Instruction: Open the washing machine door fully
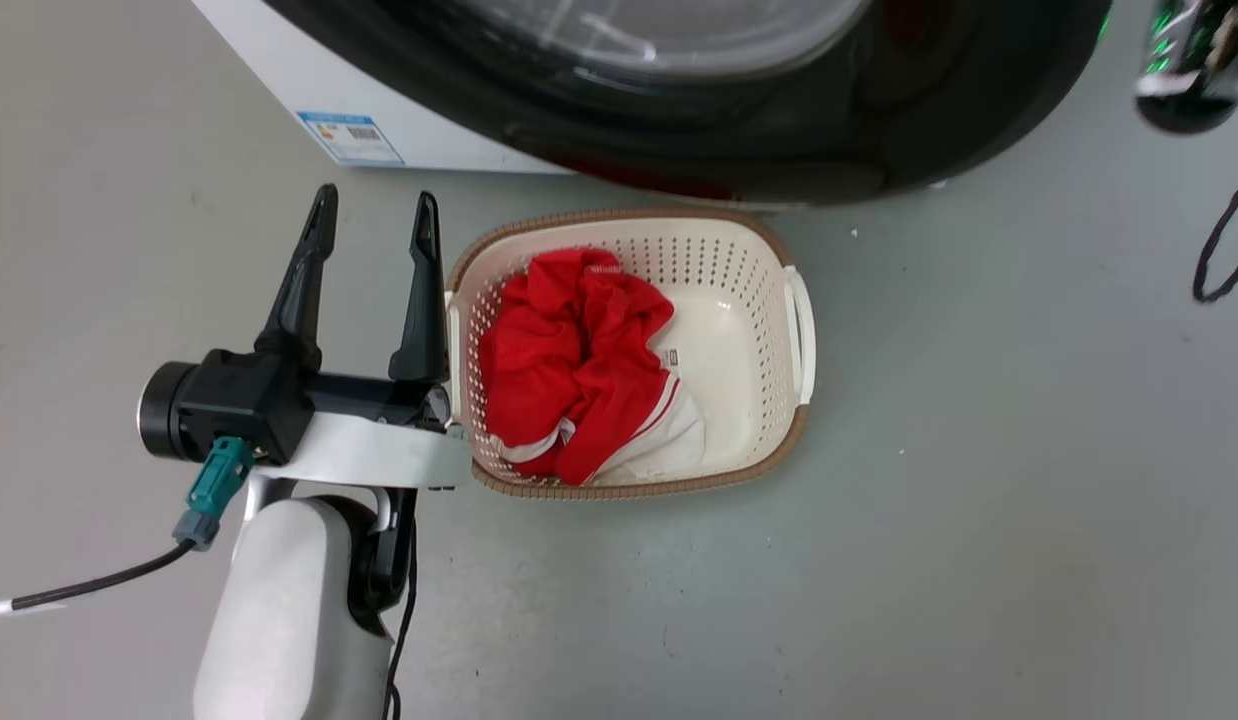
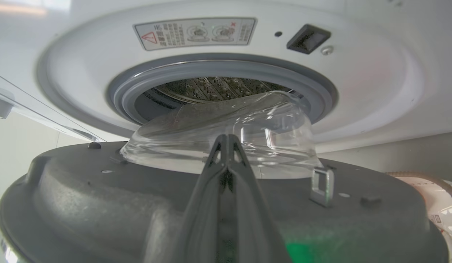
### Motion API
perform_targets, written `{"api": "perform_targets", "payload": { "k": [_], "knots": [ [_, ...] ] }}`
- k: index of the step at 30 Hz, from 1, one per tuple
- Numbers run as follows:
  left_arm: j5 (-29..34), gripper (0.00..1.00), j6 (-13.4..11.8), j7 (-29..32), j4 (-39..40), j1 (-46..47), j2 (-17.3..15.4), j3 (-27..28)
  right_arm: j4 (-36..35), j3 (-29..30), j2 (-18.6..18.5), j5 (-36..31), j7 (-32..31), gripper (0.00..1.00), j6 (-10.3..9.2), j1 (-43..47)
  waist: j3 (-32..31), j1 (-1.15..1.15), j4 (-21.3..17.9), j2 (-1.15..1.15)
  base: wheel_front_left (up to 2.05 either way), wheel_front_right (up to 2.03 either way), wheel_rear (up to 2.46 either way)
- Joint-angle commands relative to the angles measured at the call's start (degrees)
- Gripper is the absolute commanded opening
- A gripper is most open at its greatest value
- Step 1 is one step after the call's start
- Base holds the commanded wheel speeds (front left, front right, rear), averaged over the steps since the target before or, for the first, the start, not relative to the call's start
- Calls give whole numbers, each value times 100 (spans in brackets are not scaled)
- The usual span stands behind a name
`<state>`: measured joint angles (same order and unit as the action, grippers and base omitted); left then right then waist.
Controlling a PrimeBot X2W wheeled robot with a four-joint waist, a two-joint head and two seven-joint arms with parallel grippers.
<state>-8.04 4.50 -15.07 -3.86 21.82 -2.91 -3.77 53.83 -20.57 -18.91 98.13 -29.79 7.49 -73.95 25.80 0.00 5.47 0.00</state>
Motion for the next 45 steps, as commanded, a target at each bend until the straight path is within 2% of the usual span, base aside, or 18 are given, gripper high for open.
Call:
{"api": "perform_targets", "payload": {
  "k": [1, 23, 37, 45],
  "knots": [
    [-8, 100, -19, -16, -27, -96, 3, -8, -85, -50, 82, 26, -93, 0, 0, 180, -160, 0, -41, 0, 0, 0, 0],
    [121, 100, -45, -15, -406, -896, 3, -24, -1526, -610, 468, 298, -760, 0, 0, 2430, -1506, 0, -310, 0, 0, 0, 0],
    [86, 100, -65, -15, -500, -1213, 3, -149, -2417, -1033, 653, 436, -728, 0, 1, 3364, -1881, 0, -298, 0, 0, 0, 0],
    [62, 100, -70, -15, -503, -1183, 3, -180, -2713, -1272, 567, 350, -565, 0, 0, 3631, -1871, 0, -301, 0, 0, 0, 0]
  ]
}}
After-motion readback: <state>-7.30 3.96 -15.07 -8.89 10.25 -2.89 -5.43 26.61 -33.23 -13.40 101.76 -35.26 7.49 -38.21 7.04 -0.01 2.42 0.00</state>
